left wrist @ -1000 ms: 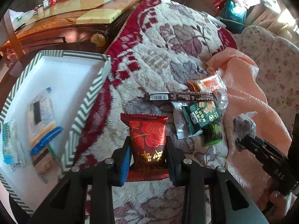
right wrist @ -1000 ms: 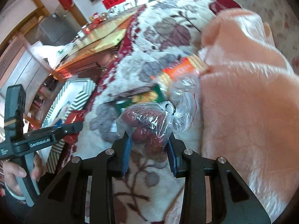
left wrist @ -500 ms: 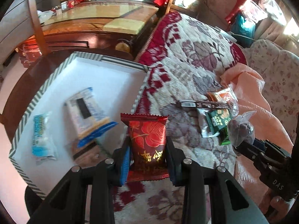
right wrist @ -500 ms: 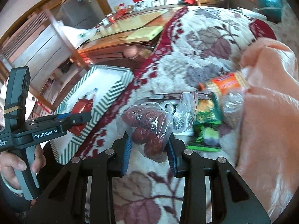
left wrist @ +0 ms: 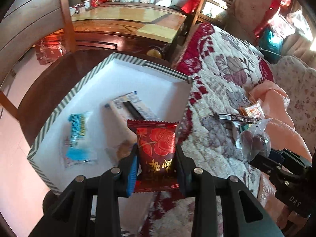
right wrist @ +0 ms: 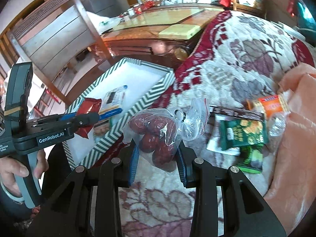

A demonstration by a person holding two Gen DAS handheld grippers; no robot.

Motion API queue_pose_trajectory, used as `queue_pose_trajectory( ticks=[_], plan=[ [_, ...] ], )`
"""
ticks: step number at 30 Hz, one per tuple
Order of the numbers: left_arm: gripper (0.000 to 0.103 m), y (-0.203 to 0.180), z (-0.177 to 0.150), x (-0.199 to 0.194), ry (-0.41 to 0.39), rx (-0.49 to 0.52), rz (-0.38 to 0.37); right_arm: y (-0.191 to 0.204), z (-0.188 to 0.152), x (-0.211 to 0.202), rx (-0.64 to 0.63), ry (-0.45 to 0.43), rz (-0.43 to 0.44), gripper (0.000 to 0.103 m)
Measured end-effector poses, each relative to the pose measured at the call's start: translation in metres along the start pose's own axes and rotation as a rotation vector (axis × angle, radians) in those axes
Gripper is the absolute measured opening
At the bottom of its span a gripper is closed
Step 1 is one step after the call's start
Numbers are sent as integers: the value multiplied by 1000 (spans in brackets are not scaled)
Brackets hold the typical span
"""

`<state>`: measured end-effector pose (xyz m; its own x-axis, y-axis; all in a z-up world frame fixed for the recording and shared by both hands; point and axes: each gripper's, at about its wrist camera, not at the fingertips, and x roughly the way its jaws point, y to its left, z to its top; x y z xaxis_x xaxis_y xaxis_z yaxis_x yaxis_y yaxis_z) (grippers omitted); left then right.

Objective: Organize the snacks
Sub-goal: 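Carry the red packet and date bag over the white tray with both grippers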

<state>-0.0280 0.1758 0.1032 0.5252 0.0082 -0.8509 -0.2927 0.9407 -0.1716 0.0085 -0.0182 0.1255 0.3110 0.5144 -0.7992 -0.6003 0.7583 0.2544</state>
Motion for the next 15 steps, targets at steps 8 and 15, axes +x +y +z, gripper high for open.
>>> queue_pose_trajectory(
  ticks=[8,15],
  plan=[
    [36,23,-2,-1,-6,-39,19,22,7,13,-43,24,17,33],
    [36,39,-6,3,2,-75,35,43,17,26,-90,43,35,33]
  ],
)
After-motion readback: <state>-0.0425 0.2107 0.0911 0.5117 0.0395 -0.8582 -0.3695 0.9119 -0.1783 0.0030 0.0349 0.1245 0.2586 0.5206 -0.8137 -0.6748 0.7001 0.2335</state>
